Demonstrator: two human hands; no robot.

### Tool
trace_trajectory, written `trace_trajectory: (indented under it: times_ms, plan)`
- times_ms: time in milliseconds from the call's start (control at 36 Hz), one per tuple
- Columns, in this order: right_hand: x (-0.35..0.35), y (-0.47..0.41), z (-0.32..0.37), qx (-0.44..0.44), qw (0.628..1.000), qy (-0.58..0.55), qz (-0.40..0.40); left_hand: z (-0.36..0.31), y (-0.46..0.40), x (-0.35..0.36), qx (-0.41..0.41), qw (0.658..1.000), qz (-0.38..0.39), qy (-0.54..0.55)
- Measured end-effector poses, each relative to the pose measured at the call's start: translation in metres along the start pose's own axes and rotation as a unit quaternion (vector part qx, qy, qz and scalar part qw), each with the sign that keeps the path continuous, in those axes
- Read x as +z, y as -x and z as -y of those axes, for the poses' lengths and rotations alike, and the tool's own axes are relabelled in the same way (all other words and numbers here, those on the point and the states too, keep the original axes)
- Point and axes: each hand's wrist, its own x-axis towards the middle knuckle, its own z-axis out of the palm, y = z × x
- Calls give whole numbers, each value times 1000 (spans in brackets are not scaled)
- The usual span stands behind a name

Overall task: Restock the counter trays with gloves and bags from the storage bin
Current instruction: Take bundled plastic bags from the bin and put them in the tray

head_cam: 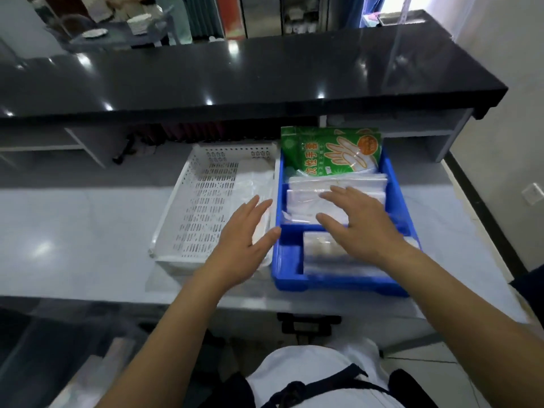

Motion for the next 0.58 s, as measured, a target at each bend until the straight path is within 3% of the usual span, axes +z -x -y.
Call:
trace_trajectory:
  times_ms: [167, 278, 417, 583]
  plan:
    - [73, 44, 123, -93, 991, -70, 64, 70, 139, -28, -115, 987, -105, 44]
    - [146, 79, 183, -174, 966, -47, 183, 128, 235, -37, -245, 959, -128, 63]
    - [222, 122, 228, -209, 919, 3, 335, 176, 345, -31, -385, 893, -194, 129]
    - [275, 145, 283, -268, 870, 55, 410, 206, 435, -21, -483, 815, -272, 167]
